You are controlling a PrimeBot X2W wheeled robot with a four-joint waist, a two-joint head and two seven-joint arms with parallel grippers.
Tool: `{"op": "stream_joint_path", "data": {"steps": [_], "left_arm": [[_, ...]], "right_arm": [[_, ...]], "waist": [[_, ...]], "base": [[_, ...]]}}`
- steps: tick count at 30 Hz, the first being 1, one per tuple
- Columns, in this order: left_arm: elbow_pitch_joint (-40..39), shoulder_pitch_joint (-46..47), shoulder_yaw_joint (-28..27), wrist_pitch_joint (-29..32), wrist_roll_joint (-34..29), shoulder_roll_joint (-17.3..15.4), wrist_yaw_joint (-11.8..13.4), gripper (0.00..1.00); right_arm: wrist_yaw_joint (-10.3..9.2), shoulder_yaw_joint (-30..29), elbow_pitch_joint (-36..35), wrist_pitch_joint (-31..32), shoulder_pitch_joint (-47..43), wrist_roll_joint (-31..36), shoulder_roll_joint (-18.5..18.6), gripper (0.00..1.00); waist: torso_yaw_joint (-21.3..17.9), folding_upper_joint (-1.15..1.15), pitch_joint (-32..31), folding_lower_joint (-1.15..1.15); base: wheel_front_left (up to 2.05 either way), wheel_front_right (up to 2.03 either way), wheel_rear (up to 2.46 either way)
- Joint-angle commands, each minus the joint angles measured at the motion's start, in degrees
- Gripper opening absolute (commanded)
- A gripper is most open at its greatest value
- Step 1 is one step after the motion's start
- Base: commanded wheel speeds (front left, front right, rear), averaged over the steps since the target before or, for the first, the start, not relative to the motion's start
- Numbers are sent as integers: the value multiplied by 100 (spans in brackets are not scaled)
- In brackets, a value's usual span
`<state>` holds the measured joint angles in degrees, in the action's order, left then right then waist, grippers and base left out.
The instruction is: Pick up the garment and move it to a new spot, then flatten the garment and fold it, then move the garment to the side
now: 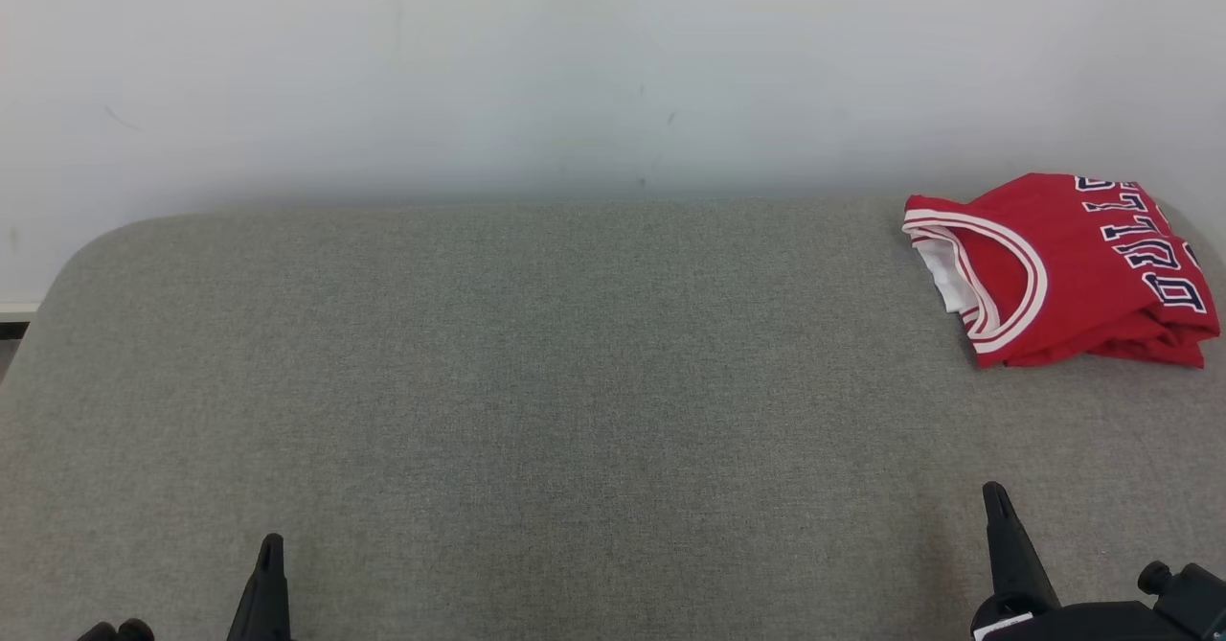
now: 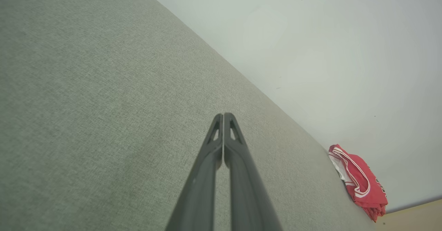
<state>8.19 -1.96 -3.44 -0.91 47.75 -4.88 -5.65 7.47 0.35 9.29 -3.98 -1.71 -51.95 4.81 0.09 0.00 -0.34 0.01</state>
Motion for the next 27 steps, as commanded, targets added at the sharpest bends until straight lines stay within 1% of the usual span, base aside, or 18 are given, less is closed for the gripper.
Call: {"op": "stream_joint_path", "data": {"steps": [1, 15, 16, 20, 27], "left_arm": [[-35, 141, -33, 25, 183, -2, -42, 0], [104, 307, -100, 192, 1163, 45, -77, 0], [133, 336, -113, 225, 1343, 55, -85, 0], [188, 403, -139, 290, 1716, 71, -96, 0], [247, 469, -167, 356, 2122, 93, -108, 0]], "right_arm": [[1, -30, -42, 27, 125, -172, 42, 0], [2, -128, 70, 216, 280, -1097, 29, 0], [2, -148, 92, 254, 311, -1277, 25, 0], [2, -189, 137, 334, 371, -1627, 16, 0], [2, -235, 183, 415, 434, -2002, 4, 0]], "waist": [[0, 0, 1, 0], [-2, 0, 9, 0], [-2, 0, 11, 0], [-2, 0, 15, 0], [-3, 0, 19, 0]], "base": [[0, 0, 0], [0, 0, 0], [0, 0, 0], [0, 0, 0], [0, 0, 0]]}}
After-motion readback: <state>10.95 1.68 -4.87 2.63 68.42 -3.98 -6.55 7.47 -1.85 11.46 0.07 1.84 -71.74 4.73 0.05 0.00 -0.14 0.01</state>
